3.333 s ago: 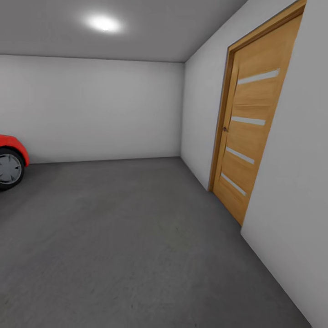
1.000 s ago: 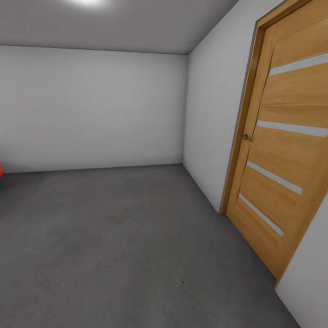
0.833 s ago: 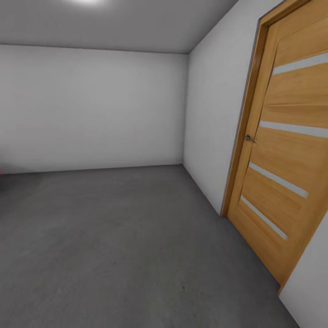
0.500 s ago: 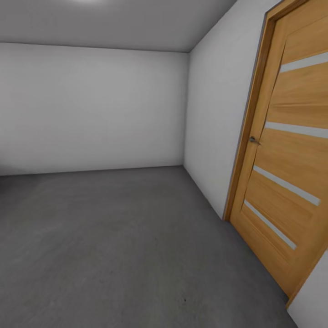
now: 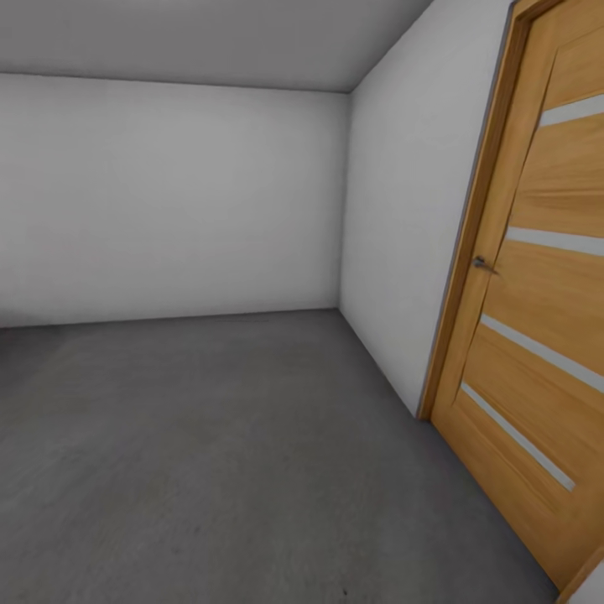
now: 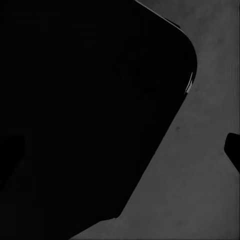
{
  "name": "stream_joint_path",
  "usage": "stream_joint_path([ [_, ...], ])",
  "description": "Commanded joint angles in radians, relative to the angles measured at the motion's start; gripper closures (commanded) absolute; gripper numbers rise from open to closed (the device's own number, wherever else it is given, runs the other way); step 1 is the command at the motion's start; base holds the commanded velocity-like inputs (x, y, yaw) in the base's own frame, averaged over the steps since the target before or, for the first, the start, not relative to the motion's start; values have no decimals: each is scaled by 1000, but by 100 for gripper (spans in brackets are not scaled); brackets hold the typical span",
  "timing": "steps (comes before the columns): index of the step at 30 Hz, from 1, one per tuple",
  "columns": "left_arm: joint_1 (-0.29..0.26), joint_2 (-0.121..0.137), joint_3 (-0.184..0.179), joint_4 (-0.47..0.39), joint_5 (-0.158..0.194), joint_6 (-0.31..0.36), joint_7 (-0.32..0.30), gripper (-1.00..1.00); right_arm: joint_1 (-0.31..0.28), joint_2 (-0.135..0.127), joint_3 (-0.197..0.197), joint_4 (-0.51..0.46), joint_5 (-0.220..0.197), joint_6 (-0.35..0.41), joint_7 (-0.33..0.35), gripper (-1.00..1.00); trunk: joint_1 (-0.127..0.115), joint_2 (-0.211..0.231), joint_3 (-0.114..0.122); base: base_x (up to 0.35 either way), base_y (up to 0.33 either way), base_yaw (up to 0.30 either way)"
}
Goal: Move the two storage containers from the living room to the garage. In the garage, place one container on the floor and stack the other container on top of it (either order is fine).
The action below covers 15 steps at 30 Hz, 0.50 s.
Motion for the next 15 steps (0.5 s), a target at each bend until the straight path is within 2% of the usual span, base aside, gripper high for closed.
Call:
stream_joint_path([
  [1, 0, 0, 1, 0, 3, -1, -1, -100, 0, 0, 6, 1, -6, -3, 0, -100, 1, 0, -1, 324, 0, 0],
  [15, 0, 0, 1, 0, 3, -1, -1, -100, 0, 0, 6, 1, -5, -3, 0, -100, 1, 0, -1, 324, 0, 0],
])
